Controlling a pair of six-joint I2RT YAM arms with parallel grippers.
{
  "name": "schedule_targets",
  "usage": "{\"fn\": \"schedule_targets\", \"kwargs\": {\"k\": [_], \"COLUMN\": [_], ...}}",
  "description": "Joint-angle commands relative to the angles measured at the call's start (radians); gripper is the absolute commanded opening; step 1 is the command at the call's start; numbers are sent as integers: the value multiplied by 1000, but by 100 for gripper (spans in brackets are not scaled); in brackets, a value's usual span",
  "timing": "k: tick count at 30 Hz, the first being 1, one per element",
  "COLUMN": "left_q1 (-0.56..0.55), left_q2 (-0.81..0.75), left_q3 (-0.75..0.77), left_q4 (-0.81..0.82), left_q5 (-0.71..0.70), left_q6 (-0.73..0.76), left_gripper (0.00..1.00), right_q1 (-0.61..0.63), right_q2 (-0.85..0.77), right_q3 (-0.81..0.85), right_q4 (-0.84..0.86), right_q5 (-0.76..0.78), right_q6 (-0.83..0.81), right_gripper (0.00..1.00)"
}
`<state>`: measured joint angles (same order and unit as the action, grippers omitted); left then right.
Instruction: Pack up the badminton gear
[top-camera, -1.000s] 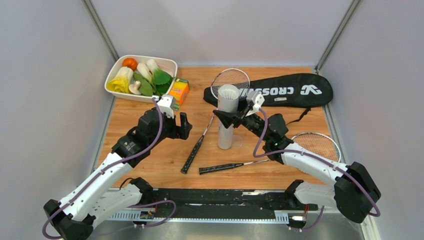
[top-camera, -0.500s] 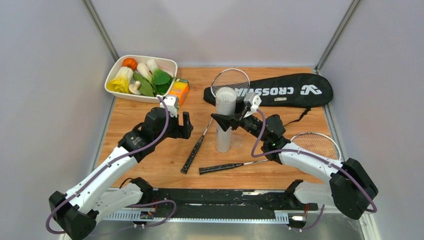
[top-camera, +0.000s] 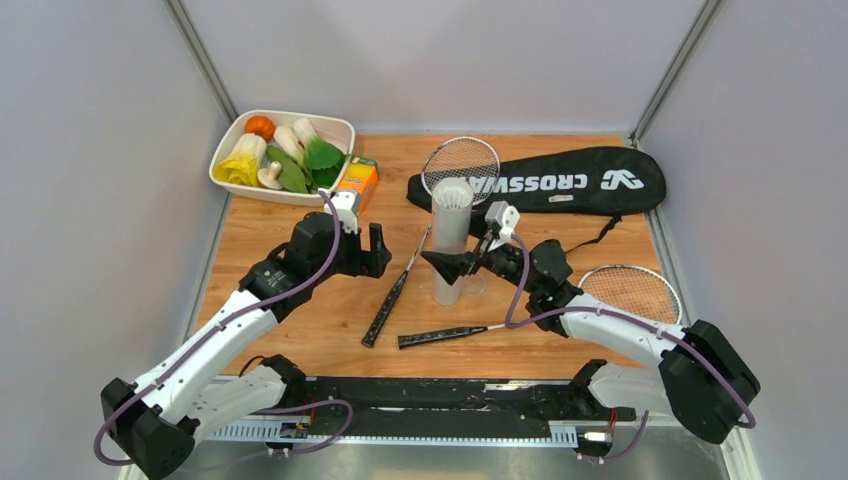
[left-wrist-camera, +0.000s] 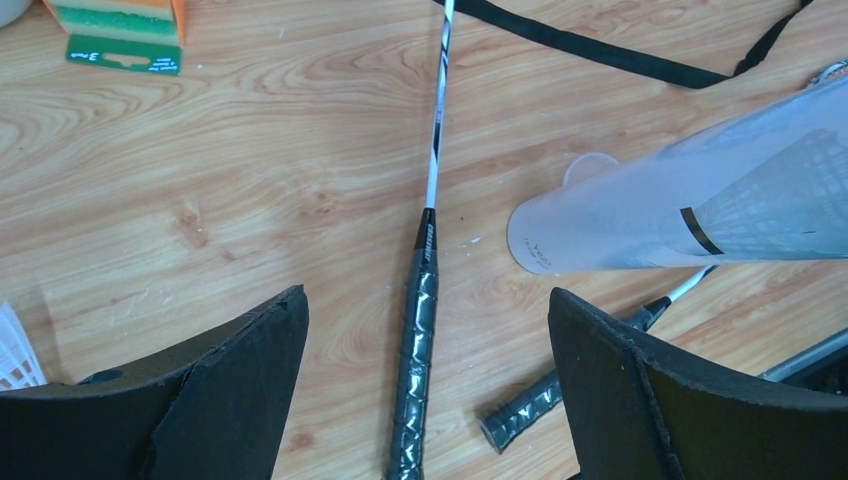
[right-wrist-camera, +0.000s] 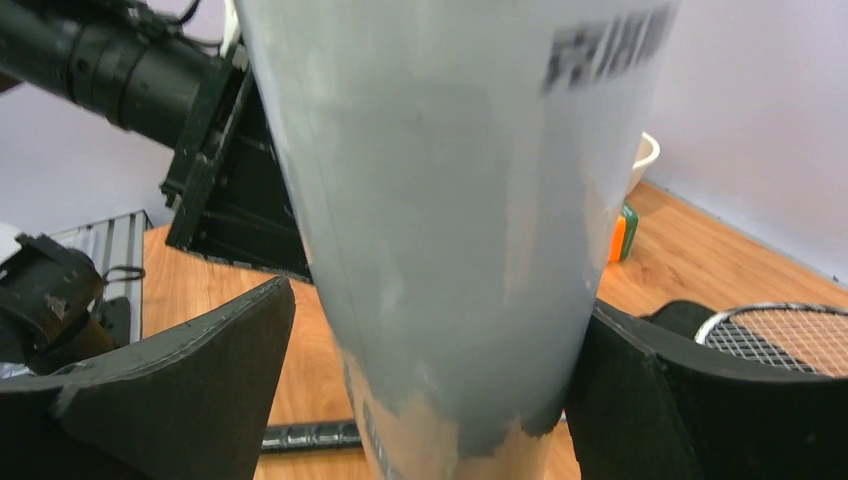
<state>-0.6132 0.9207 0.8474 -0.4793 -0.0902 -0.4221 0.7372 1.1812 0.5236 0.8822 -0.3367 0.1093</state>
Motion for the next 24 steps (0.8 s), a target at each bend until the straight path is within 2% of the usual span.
{"fn": "schedule_targets", "kwargs": {"k": [1,4,9,13,14,21,24], "left_q1": [4,3,5,38,68,334,408], "left_q2": [9,8,17,35,38,16,-20], "left_q3": [54,52,55,82,89,50,7], "left_q4": [49,56,51,-2,-22,-48,-68], "left_q5": [46,34,-1,-104,-124,-3,-69], "left_q6": [-10,-11,-19,-54,-67,-197,-291], "left_gripper": [95,95,95,96,96,95,94], "right_q1": [5,5,5,5,5,5,5], "right_q2": [-33,-32,-8,28,44,136,146], "right_q3": [-42,-83,-136,-183,-186,-172,-152], "right_q4": [-21,-11,31,113,130,218,216], "right_q5": [0,25,65,82,81,86,90], "right_q6": [-37,-44,-57,-61,-62,-77,-87], "right_gripper": [97,98,92,86,86,83,75]}}
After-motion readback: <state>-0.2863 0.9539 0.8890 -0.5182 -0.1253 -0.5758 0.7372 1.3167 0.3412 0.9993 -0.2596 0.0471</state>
